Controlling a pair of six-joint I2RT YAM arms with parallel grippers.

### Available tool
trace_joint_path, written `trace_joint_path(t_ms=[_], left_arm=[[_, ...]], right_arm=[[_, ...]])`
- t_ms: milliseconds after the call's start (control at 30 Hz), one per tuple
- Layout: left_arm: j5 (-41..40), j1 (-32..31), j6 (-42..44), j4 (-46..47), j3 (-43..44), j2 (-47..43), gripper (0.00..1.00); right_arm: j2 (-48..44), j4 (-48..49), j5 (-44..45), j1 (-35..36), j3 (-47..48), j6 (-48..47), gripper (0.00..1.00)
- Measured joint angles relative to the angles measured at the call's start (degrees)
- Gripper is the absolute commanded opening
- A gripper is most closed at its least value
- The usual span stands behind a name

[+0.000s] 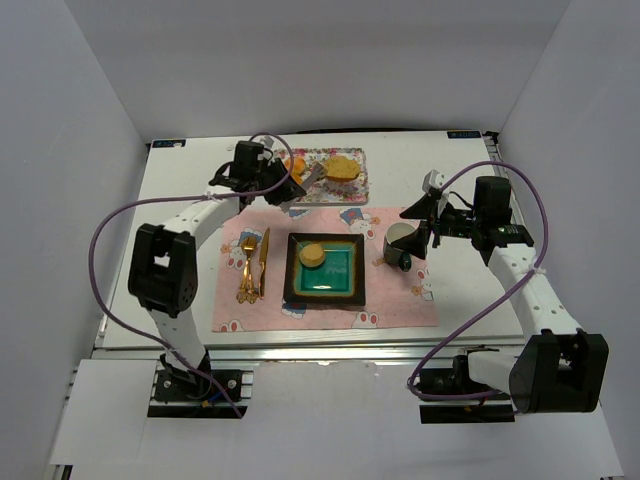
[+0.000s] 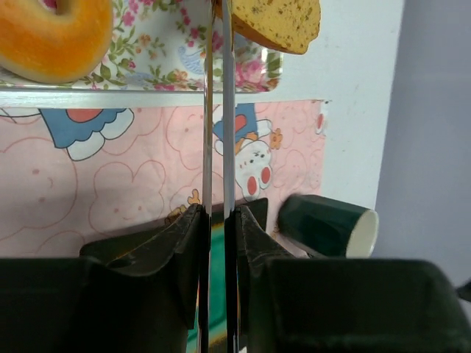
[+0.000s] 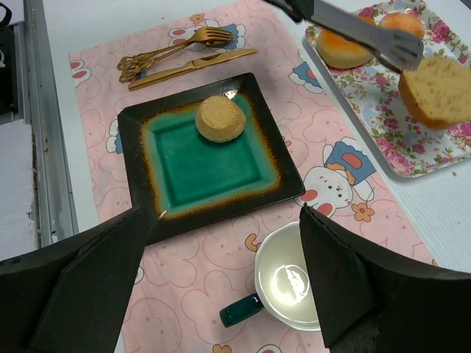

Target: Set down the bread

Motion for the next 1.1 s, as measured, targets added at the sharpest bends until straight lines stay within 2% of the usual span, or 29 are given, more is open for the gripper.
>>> trace_joint_path(t_ms=[233,433,567,867,900,933,1000,1033,1100], left_arm=[[0.22,0.52,4.02,-4.55,-6.78,-15.39,0.00],[0.22,0.07,10.73,-15.63,-15.32,-30.80,0.00],[0.24,-1.40,14.29,-22.16,-19.61,-36.87,0.00],[-2.38,-9.57,18.45,-27.61,-22.97,-38.86,0.02],[-2.73,-10.01,18.80,-27.56,-22.97,-38.86,0.04],[-3.19,-10.40,19.08,-27.61,-22.97,-38.77,0.11],[-4.02,-10.95,19.78,-27.80,-22.91,-38.36,0.15],[-4.33,-11.17,20.04,-27.96,-22.75,-37.94,0.21],[-4.87,-11.56,20.44,-27.93,-22.53,-37.24,0.26]], right_arm=[[-0.17,-0.44,0.00,-0.04,0.00,-1.25,0.88],[-0.33,-0.83,0.02,-0.07,0.04,-1.66,0.88],[-0.31,-0.90,0.00,-0.24,0.26,-1.86,0.88],[0.11,-1.38,-0.02,-0.31,1.22,-2.01,0.88],[0.11,-1.55,-0.02,-0.31,1.22,-2.03,0.88],[0.11,-1.73,-0.04,-0.31,1.22,-2.05,0.88],[0.11,-1.88,-0.02,-0.31,1.22,-2.05,0.88],[0.11,-1.88,-0.04,-0.31,1.22,-2.05,0.88],[0.11,-1.95,-0.02,-0.31,1.22,-2.08,0.88]])
